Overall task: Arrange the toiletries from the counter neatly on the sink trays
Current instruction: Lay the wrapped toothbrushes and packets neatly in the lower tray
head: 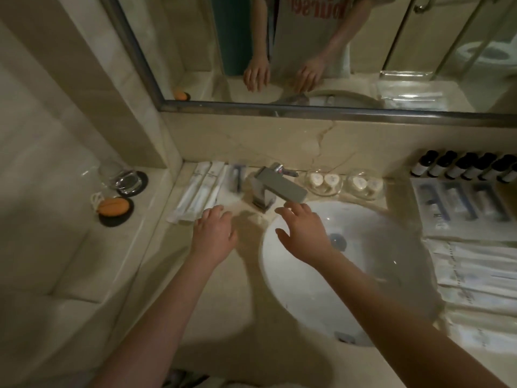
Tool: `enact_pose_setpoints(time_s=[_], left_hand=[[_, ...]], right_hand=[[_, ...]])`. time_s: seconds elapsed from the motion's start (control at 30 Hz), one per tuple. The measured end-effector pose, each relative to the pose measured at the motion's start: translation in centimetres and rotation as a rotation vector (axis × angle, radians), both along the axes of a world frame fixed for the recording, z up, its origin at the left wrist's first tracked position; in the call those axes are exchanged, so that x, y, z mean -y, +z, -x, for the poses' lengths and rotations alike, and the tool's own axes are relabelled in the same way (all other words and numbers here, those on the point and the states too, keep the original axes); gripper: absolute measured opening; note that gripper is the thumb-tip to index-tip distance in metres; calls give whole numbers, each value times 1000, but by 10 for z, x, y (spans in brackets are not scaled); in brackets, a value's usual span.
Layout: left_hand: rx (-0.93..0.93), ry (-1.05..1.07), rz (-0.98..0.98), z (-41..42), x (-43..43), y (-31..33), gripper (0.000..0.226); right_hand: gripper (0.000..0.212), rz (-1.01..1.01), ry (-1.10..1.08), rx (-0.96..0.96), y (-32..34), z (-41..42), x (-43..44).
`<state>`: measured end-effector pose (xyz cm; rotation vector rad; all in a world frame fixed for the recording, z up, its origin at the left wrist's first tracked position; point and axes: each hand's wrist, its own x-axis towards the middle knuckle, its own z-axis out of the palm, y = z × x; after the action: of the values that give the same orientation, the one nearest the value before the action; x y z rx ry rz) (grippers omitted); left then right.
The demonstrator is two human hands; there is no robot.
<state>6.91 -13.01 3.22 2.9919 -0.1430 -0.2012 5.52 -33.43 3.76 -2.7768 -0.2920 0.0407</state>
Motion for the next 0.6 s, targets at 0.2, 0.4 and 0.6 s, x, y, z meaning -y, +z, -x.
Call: enact_pose_setpoints(time_s=[0.2, 0.4, 0.6], left_hand=[[-60, 89, -52, -28, -63, -13, 43], [-164, 158, -91, -73, -107, -28, 41], [-232, 200, -75, -114, -122, -43, 45]], right_hand=[[47, 42, 69, -143, -14, -42, -57], [51, 32, 55, -359, -38, -92, -96], [60, -96, -92, -465, -53, -143, -136]])
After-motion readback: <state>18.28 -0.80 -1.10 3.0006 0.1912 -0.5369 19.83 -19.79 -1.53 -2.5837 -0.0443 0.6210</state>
